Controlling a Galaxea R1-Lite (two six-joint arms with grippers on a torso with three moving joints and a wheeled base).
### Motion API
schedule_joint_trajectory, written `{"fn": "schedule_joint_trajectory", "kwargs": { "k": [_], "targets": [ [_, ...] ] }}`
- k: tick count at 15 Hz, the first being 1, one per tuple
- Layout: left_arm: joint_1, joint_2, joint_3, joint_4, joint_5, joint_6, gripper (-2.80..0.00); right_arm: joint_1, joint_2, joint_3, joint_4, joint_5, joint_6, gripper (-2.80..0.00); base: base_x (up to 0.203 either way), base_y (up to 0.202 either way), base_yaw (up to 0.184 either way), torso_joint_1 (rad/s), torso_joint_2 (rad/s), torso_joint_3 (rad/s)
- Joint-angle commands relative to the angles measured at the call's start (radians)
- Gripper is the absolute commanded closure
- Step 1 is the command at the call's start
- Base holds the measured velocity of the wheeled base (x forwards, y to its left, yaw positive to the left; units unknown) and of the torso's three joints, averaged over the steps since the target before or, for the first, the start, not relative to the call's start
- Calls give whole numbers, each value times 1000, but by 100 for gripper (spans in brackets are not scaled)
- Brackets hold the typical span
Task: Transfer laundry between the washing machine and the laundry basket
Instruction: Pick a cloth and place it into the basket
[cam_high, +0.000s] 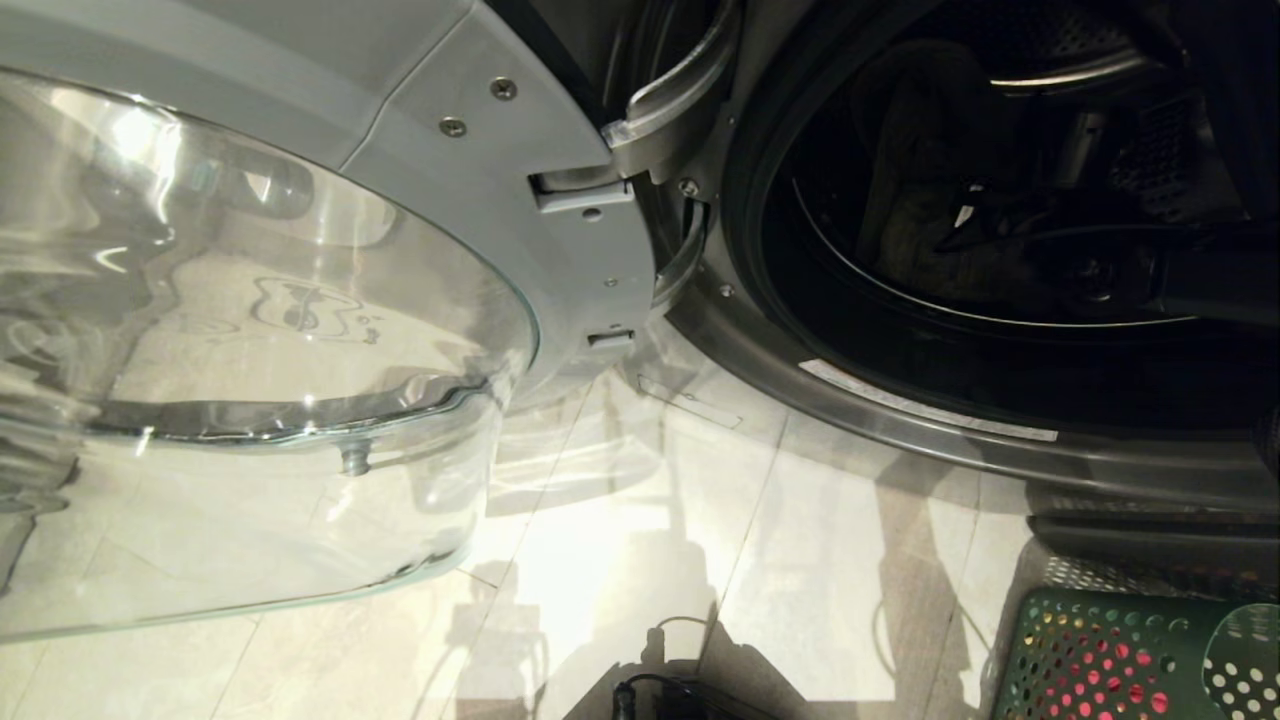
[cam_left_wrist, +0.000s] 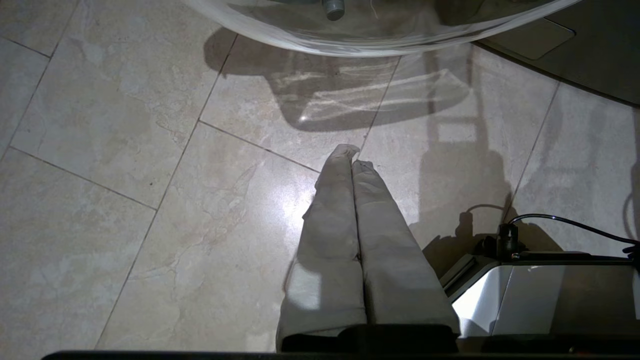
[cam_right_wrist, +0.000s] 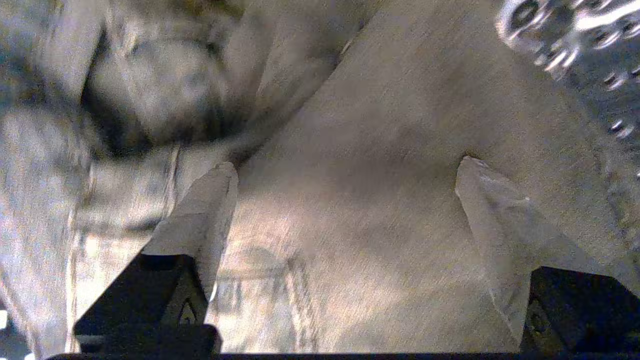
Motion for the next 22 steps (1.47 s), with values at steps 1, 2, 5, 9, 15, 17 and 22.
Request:
{"fn": "schedule_joint_trajectory", "kwargs": {
  "k": [1, 2, 5, 9, 15, 17, 22],
  "targets": [
    [0, 1, 0, 0, 0, 0, 0, -2, 22, -8, -29, -5, 17, -280, 0, 0, 0, 0, 0, 0],
    [0, 0, 0, 0, 0, 0, 0, 0, 32, -8, -43, -5, 18, -280, 0, 0, 0, 0, 0, 0],
    [0, 2, 0, 0, 0, 0, 0, -8, 35, -10, -46, -7, 10, -280, 0, 0, 0, 0, 0, 0],
    [0, 2, 0, 0, 0, 0, 0, -24, 43, -12, -46, -10, -4, -280, 0, 0, 0, 0, 0, 0],
    [0, 2, 0, 0, 0, 0, 0, -25, 34, -12, -46, -10, -14, -280, 0, 0, 0, 0, 0, 0],
    [0, 1, 0, 0, 0, 0, 0, -28, 32, -12, -46, -12, -17, -280, 0, 0, 0, 0, 0, 0],
    [0, 2, 0, 0, 0, 0, 0, -35, 3, -12, -46, -12, -49, -280, 0, 0, 0, 0, 0, 0]
  ]
}}
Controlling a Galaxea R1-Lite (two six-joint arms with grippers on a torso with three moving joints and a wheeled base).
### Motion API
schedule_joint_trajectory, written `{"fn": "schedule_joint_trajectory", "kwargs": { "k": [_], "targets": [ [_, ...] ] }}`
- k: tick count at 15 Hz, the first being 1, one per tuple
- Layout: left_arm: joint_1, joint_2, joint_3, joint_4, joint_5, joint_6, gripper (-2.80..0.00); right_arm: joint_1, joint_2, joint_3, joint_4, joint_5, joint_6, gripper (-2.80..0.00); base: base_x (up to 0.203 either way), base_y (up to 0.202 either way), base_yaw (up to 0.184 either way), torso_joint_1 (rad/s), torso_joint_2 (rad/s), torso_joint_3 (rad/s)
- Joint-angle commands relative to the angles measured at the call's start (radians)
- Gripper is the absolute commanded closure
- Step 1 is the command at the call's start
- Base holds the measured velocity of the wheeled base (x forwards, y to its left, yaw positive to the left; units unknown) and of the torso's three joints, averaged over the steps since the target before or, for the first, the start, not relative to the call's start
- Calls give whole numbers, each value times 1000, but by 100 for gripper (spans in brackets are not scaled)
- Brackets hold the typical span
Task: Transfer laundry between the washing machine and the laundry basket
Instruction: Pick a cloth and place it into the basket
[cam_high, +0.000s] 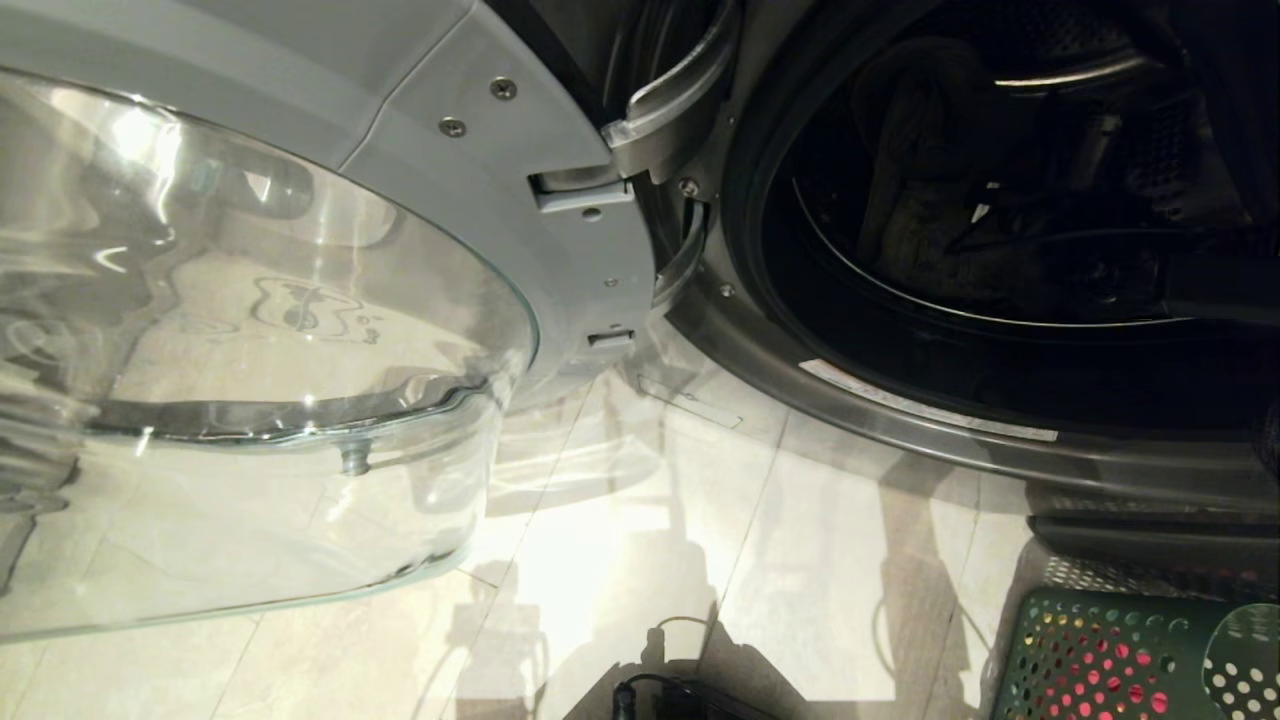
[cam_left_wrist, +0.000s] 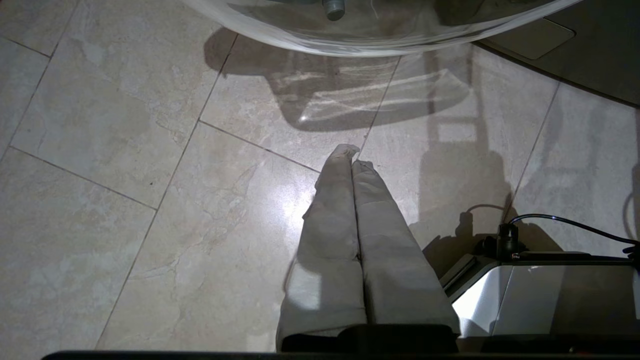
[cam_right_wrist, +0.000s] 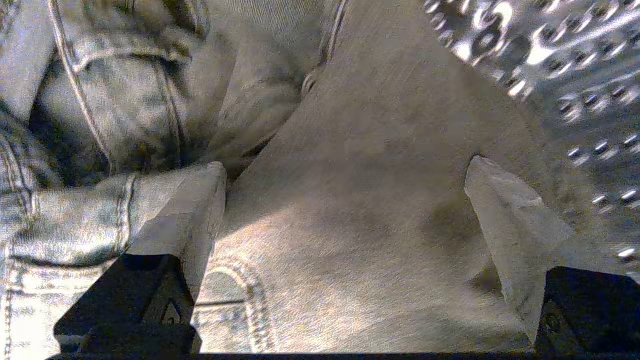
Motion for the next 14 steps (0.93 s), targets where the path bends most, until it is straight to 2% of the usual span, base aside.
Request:
{"fn": "schedule_joint_trajectory", "kwargs": {
  "k": [1, 6, 10, 14],
  "targets": [
    [0, 1, 0, 0, 0, 0, 0, -2, -14, 0, -4, -3, -10, -280, 0, 0, 0, 0, 0, 0],
    [0, 1, 0, 0, 0, 0, 0, -23, -12, 0, -5, -5, -22, -280, 0, 0, 0, 0, 0, 0],
    [0, 1, 0, 0, 0, 0, 0, -31, 3, 0, -69, -24, -95, -280, 0, 0, 0, 0, 0, 0],
    [0, 1, 0, 0, 0, 0, 0, -38, 21, 0, -74, -32, -102, -280, 0, 0, 0, 0, 0, 0]
  ]
}}
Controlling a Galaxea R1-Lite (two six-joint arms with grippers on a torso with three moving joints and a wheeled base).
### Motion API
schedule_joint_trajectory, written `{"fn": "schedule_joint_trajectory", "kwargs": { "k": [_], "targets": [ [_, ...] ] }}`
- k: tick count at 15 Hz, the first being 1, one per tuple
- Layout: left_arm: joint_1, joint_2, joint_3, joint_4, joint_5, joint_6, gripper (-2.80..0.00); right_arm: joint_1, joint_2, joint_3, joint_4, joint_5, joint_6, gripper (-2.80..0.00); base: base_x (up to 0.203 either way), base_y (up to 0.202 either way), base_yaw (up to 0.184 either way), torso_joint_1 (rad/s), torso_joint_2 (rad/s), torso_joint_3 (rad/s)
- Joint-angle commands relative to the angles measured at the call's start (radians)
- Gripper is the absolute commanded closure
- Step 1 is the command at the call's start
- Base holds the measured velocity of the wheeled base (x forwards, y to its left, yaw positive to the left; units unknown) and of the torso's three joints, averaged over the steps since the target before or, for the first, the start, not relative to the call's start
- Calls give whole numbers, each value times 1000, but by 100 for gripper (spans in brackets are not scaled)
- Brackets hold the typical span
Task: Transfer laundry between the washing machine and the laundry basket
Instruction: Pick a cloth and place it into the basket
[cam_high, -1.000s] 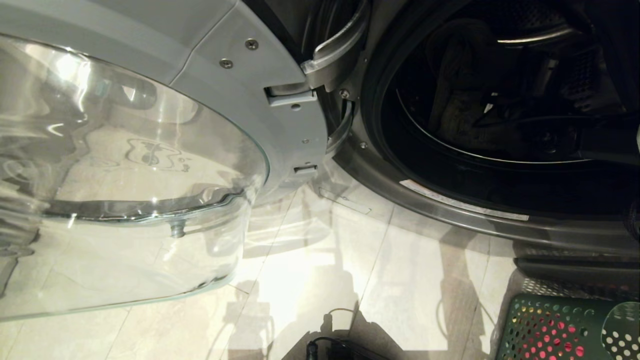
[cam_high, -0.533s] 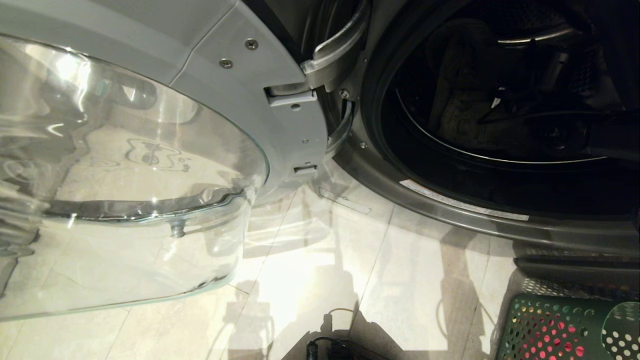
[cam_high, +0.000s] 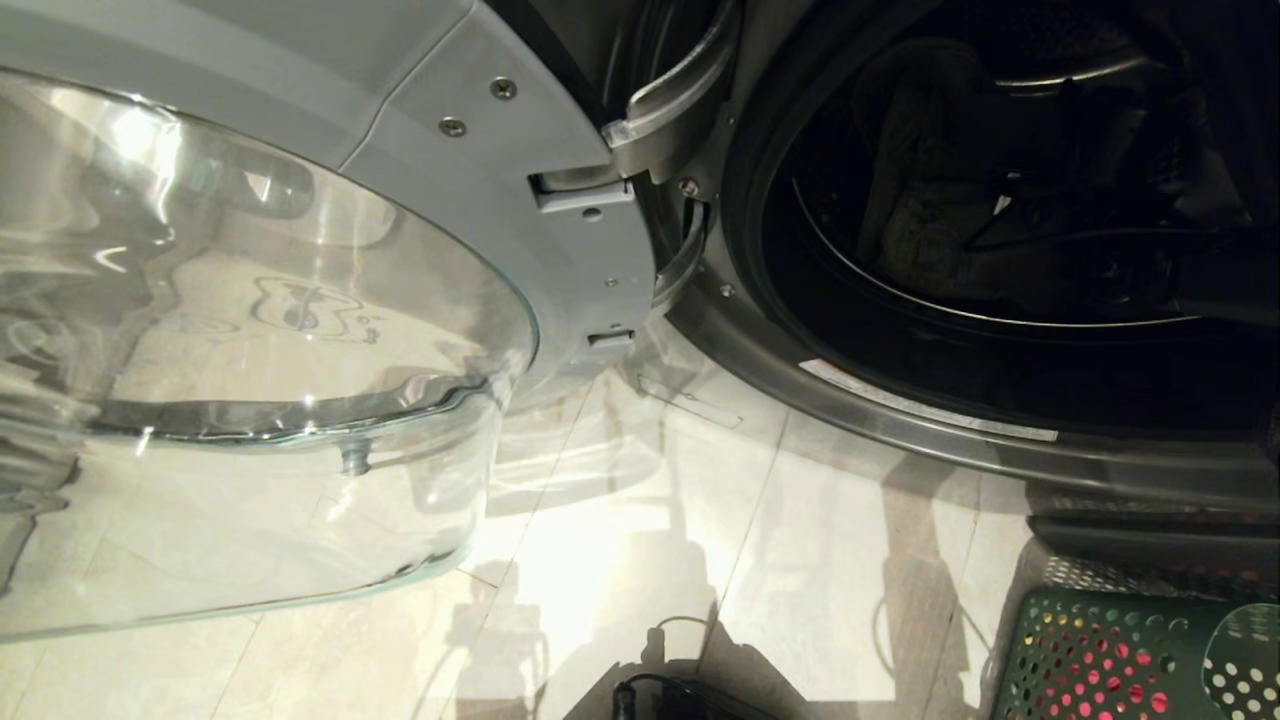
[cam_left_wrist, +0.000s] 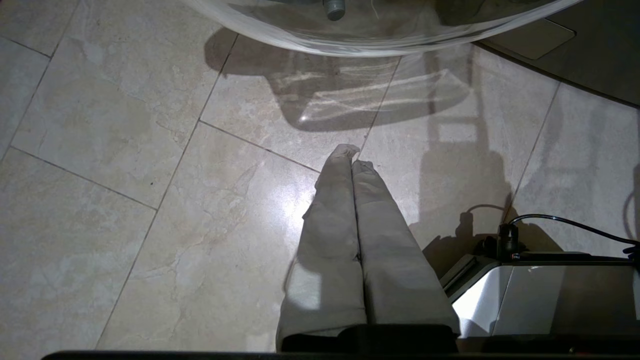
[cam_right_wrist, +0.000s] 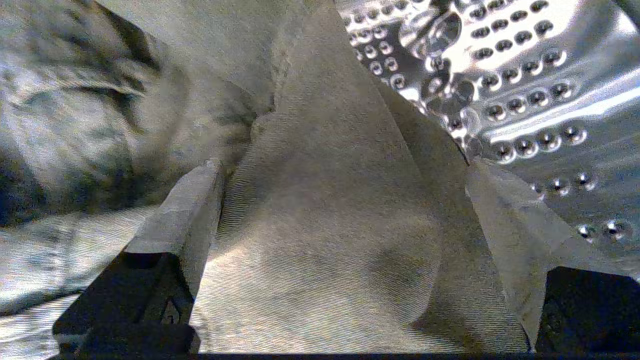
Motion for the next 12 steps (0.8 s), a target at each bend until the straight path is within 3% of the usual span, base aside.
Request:
{"fn": "schedule_joint_trajectory", "kwargs": {
  "k": [1, 6, 12],
  "targets": [
    [0, 2, 0, 0, 0, 0, 0, -8, 24, 0, -1, -5, -2, -280, 0, 0, 0, 0, 0, 0],
    [0, 2, 0, 0, 0, 0, 0, -30, 61, 2, 10, 22, 24, -280, 0, 0, 0, 0, 0, 0],
    [0, 2, 0, 0, 0, 0, 0, -30, 57, 2, 105, 86, 133, -280, 0, 0, 0, 0, 0, 0]
  ]
}}
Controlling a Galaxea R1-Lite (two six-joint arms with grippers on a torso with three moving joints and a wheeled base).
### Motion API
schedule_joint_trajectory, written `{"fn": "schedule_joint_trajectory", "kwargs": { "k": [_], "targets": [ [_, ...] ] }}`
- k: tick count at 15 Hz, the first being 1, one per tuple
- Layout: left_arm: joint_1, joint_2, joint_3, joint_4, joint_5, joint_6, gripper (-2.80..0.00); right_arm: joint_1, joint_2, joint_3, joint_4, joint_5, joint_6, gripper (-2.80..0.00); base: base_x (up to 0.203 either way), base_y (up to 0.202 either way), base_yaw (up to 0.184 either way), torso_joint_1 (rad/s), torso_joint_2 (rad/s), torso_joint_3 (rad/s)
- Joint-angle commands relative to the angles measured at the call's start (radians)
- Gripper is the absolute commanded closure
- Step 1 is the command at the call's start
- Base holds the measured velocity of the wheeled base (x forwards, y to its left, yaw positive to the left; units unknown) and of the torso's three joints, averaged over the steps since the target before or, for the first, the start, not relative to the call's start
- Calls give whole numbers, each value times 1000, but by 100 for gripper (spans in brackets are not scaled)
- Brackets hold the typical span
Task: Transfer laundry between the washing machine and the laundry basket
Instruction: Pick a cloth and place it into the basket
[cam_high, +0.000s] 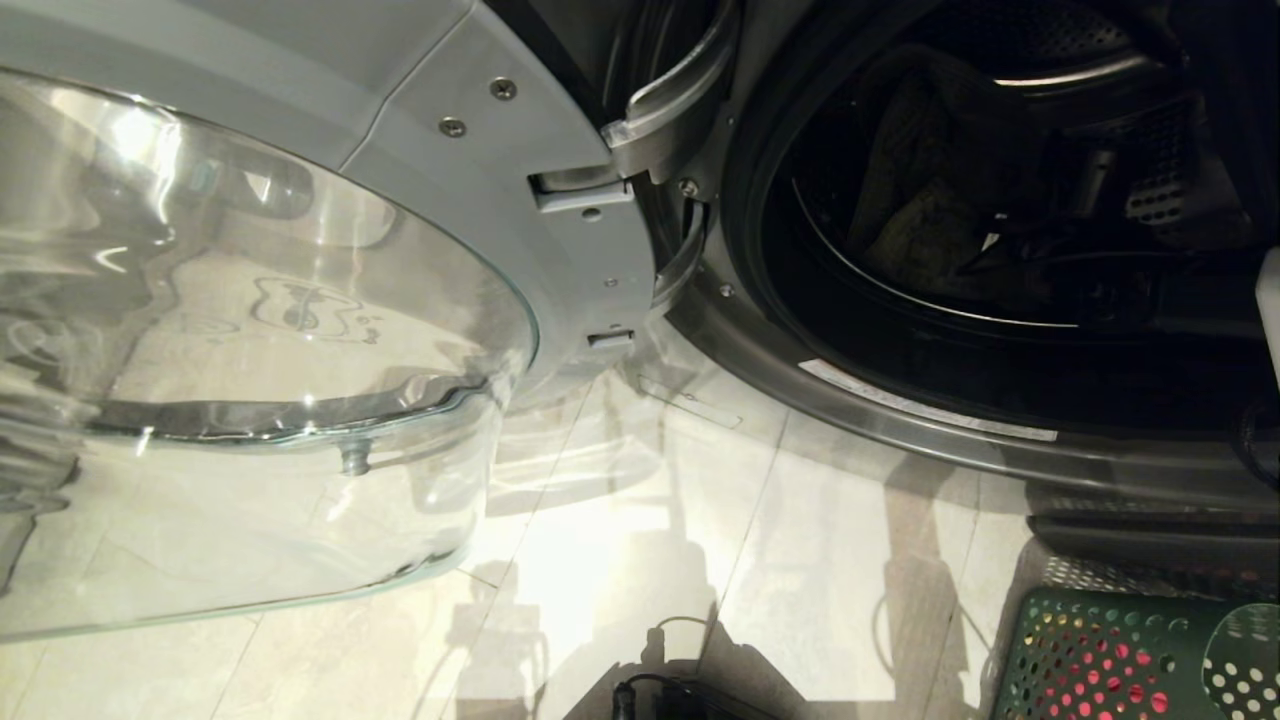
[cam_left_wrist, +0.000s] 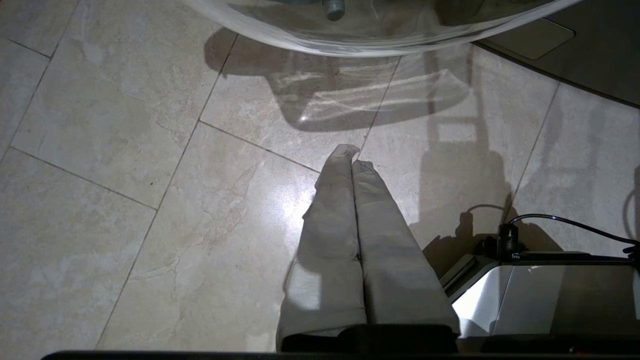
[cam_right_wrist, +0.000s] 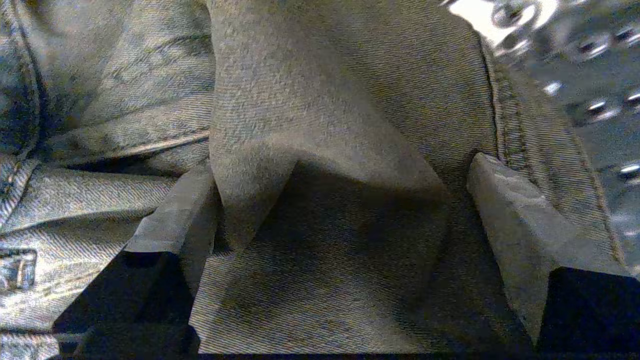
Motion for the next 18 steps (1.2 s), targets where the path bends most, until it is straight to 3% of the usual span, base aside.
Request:
{"fn": "schedule_joint_trajectory", "kwargs": {
  "k": [1, 7, 8, 9, 18],
  "targets": [
    [0, 2, 0, 0, 0, 0, 0, 0, 3, 1, 11, 28, 23, -280, 0, 0, 0, 0, 0, 0],
    [0, 2, 0, 0, 0, 0, 0, 6, -8, 1, 23, 85, 72, -280, 0, 0, 0, 0, 0, 0],
    [0, 1, 0, 0, 0, 0, 0, 7, -9, 1, 25, 83, 72, -26, 0, 0, 0, 0, 0, 0],
    [0, 1, 0, 0, 0, 0, 0, 6, -13, 1, 25, 82, 69, 0, 0, 0, 0, 0, 0, 0],
    [0, 2, 0, 0, 0, 0, 0, 9, -43, 1, 28, 82, 60, 0, 0, 0, 0, 0, 0, 0]
  ]
}}
